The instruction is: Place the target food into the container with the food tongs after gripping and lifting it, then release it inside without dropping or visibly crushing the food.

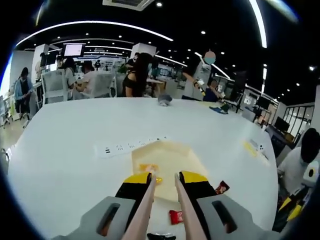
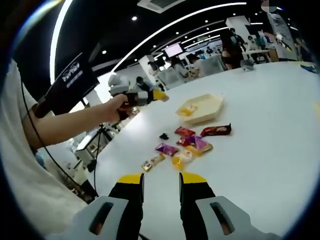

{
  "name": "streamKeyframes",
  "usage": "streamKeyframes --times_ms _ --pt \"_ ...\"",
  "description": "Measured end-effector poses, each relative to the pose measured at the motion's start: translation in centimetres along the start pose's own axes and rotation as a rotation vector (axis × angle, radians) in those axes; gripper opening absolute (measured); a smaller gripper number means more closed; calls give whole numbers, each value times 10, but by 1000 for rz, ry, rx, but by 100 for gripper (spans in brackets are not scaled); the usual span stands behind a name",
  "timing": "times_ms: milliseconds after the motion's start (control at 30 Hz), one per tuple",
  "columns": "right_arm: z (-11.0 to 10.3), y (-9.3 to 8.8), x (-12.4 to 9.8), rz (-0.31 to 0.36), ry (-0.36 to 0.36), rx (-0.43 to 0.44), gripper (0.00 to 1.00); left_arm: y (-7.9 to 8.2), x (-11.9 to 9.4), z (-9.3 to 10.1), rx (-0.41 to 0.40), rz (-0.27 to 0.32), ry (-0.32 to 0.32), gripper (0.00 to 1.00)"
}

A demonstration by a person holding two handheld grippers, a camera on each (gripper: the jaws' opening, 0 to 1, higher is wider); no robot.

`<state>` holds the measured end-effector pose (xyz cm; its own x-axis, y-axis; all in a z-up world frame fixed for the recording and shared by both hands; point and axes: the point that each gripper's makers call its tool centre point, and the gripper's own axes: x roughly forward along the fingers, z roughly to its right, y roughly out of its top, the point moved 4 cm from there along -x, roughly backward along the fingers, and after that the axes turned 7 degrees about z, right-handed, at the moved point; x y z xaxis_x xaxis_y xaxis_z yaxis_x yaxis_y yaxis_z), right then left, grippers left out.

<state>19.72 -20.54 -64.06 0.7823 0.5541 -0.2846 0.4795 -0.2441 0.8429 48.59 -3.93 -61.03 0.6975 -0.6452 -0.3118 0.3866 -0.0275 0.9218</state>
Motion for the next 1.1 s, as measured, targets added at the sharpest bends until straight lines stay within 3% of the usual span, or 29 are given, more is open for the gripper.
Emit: streamKeyframes --times_ms 467,600,700,1100 --pt "6 3 -7 20 -14 6 27 -11 -14 6 4 -12 -46 21" --pt "6 2 -7 19 -14 10 27 -20 -18 6 31 -32 -70 21" --pt "7 3 -7 20 -11 7 27 -28 -23 10 100 -62 -135 21" --pt "6 -1 -4 2 -13 12 27 -45 -34 5 176 -127 -216 22"
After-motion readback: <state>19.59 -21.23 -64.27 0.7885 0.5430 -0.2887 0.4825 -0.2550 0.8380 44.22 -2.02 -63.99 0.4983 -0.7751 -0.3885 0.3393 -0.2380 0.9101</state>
